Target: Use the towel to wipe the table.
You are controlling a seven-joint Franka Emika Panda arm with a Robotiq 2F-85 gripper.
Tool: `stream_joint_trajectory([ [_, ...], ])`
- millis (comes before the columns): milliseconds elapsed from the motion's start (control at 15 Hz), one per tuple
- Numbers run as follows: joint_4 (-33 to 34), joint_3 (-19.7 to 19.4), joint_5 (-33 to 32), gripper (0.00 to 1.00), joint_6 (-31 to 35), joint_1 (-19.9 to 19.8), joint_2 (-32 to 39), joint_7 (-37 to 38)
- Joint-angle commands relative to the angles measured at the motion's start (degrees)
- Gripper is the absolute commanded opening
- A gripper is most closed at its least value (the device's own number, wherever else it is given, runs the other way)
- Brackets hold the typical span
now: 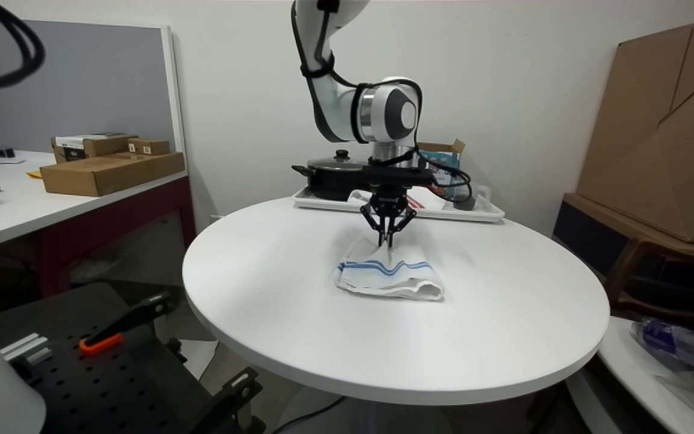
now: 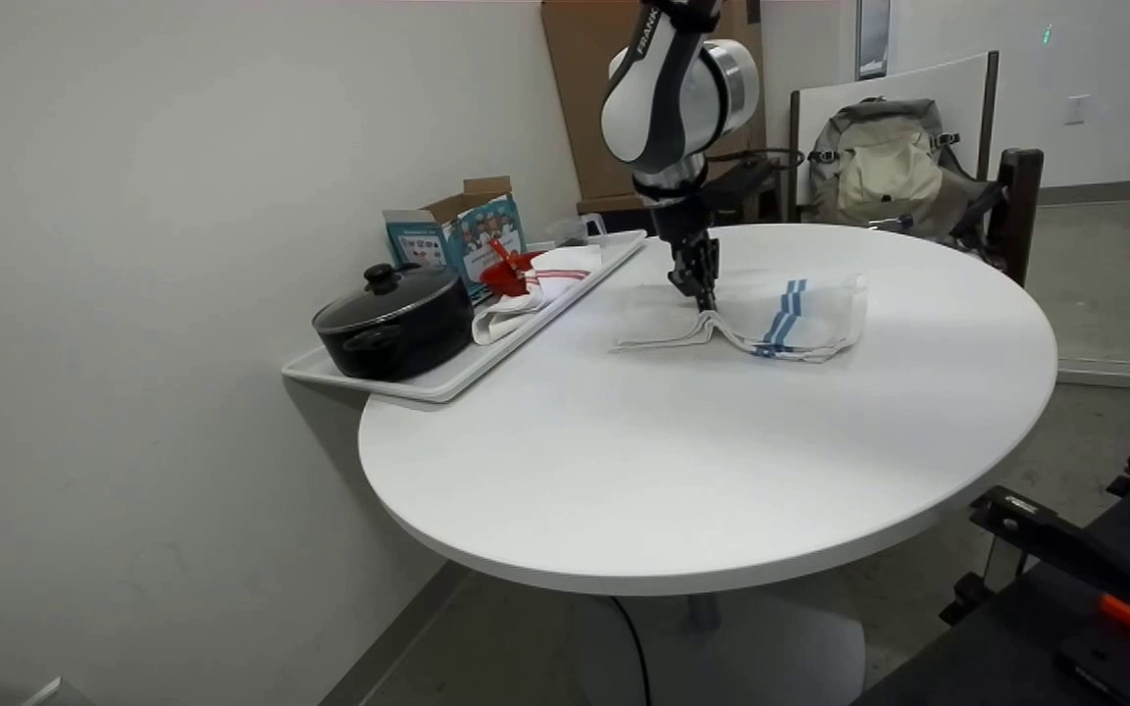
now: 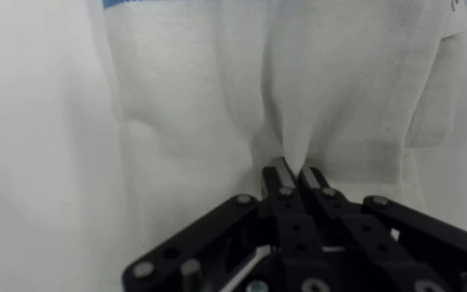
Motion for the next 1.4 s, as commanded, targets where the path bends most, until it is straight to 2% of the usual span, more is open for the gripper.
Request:
stream_joint_trajectory([
  [0,-6.0,3.4,1.8,0.01,3.5,1.7,-3.6,-4.8],
  [733,-15.3,11.1,2.2,0.01,4.8,6.2,-7.2,-11.5],
  [1333,-22.8,15.0,1.8,0.01,8.7,11.3,-9.9,-11.6],
])
